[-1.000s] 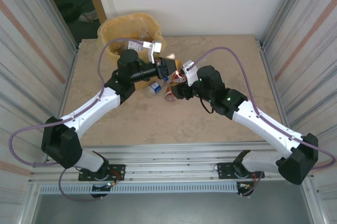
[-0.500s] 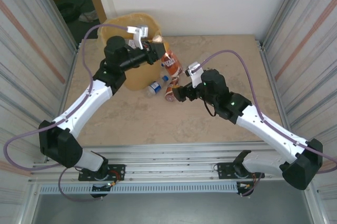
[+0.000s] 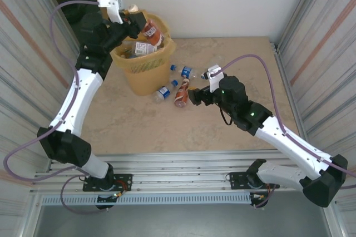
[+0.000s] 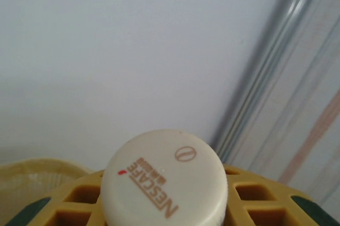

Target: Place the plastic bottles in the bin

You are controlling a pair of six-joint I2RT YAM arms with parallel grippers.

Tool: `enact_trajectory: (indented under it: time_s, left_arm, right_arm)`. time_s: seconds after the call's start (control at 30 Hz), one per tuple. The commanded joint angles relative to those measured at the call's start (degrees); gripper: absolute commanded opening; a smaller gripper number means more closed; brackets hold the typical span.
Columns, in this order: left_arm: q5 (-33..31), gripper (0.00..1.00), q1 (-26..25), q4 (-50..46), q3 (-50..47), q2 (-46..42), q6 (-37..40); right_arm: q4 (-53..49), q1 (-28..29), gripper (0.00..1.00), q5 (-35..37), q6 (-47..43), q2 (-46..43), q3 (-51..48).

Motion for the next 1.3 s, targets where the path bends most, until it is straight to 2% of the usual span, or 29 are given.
enact_trajectory:
  time_s: [0.0, 0.13, 0.33, 0.53, 0.77, 0.93, 1.13, 1.27]
  left_arm:
    - [-1.4, 0.09, 2.9, -3.7, 3.4, 3.0, 0.7]
    - [-0.2, 0.09, 5.6, -5.3, 5.5, 6.5, -2.2]
    - [1.6, 0.1, 6.9, -7.7, 8.2, 12.2, -5.0]
    - [3.7, 0.18, 7.0, -11.6, 11.8, 17.2, -5.0]
    - [0.0, 0.61, 7.0, -14.4, 12.7, 18.3, -2.0]
    - [-5.8, 0.8, 7.0, -15.8, 12.8, 16.1, 1.1]
    - [-14.2, 0.9, 7.0, -16.0, 10.4, 10.6, 6.0]
    - [-17.3, 0.98, 7.0, -14.1, 5.4, 5.1, 8.0]
  right_arm:
    - [0.4, 0.0, 0.98, 3.4, 3.1, -1.3, -0.4]
    - [-0.6, -0.1, 0.98, 3.7, 3.7, -1.3, 0.5]
    - [-1.0, -0.2, 0.98, 5.5, 5.2, -1.4, 0.5]
    - [-1.5, -0.6, 0.98, 8.3, 7.9, -0.9, 0.4]
    - [-3.2, -2.0, 0.98, 8.2, 10.0, 0.7, 1.1]
    - [-4.2, -2.6, 0.98, 9.6, 11.4, 1.9, 1.8]
    - [-4.6, -3.9, 0.98, 11.9, 13.8, 1.7, 1.6]
    - [-4.9, -5.9, 0.98, 11.8, 16.5, 0.9, 1.2]
